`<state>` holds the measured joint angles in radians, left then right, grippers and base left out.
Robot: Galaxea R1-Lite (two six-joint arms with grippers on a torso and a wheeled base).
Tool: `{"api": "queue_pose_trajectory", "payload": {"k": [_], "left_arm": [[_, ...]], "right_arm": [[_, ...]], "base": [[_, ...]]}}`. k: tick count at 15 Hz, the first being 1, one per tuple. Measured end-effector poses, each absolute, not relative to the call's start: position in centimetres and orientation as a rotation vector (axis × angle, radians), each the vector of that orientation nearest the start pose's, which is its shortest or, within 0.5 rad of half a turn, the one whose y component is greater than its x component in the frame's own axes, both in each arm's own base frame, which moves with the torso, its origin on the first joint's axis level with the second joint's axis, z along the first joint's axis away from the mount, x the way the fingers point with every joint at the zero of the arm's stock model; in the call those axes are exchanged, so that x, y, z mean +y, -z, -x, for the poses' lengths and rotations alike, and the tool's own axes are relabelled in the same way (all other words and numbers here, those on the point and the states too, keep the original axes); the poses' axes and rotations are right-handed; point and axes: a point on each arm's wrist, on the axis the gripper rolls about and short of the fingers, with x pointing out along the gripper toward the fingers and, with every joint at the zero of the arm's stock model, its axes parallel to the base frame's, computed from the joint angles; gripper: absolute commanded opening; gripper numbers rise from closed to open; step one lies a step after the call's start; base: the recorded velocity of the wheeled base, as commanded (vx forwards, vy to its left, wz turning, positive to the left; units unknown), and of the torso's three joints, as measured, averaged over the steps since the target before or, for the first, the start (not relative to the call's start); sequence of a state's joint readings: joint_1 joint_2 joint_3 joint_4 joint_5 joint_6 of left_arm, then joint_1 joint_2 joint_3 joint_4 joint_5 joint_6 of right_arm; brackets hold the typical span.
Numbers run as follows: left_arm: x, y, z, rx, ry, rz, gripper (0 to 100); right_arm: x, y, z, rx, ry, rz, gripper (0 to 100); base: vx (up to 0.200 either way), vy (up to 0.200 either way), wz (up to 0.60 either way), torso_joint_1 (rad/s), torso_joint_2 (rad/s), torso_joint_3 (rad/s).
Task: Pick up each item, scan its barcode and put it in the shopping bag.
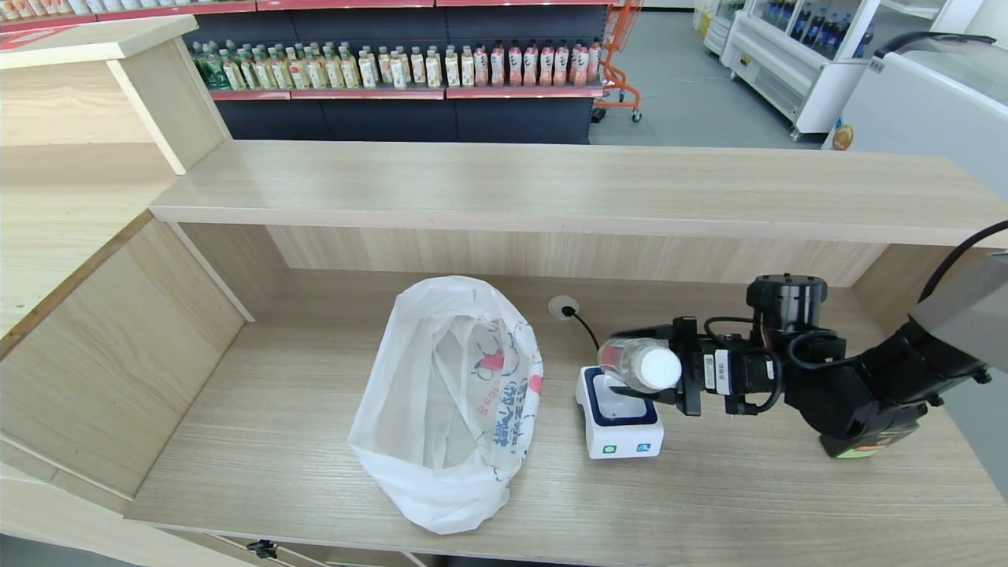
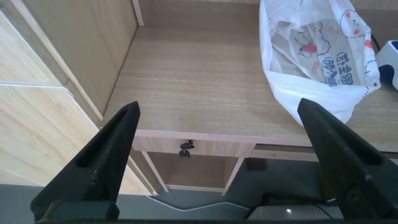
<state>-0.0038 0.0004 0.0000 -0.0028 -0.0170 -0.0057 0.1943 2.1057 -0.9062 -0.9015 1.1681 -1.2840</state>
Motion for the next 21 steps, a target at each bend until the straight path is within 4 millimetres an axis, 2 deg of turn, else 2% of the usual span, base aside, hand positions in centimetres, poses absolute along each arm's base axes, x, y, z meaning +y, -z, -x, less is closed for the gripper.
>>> {"api": "queue_pose_trajectory", "payload": {"k": [6,9,11,13,15,17,19,21], "left_arm": [[0.0,-7.6,2.3,-0.002,0.02,0.006,100],[0.0,-7.6,2.3,-0.002,0.02,0.006,100],[0.0,-7.6,2.3,-0.002,0.02,0.006,100],[0.0,-7.6,2.3,-0.002,0.02,0.006,100],[0.0,-7.6,2.3,-0.002,0.02,0.006,100],[0.0,-7.6,2.3,-0.002,0.02,0.006,100],[0.0,-7.6,2.3,-0.002,0.021,0.006,100],[0.0,-7.6,2.3,-0.002,0.021,0.006,100]], "right_arm": [[9.2,-9.6,-35.8,-0.601,-1.314,0.91,0],[9.1,-10.4,-35.4,-0.603,-1.322,0.896,0],[9.1,-12.7,-34.8,-0.579,-1.326,0.834,0],[9.3,-16.2,-33.8,-0.495,-1.325,0.688,0],[9.3,-19.9,-32.7,-0.391,-1.264,0.525,0],[9.0,-22.3,-31.9,-0.317,-1.166,0.37,0],[8.6,-23.3,-31.1,-0.235,-1.093,0.181,0],[8.2,-22.3,-29.5,-0.136,-1.077,0.052,0]], "base": [[0.0,0.0,0.0,0.0,0.0,0.0],[0.0,0.0,0.0,0.0,0.0,0.0],[0.0,0.0,0.0,0.0,0.0,0.0],[0.0,0.0,0.0,0.0,0.0,0.0],[0.0,0.0,0.0,0.0,0.0,0.0],[0.0,0.0,0.0,0.0,0.0,0.0],[0.0,0.0,0.0,0.0,0.0,0.0],[0.0,0.0,0.0,0.0,0.0,0.0]]}}
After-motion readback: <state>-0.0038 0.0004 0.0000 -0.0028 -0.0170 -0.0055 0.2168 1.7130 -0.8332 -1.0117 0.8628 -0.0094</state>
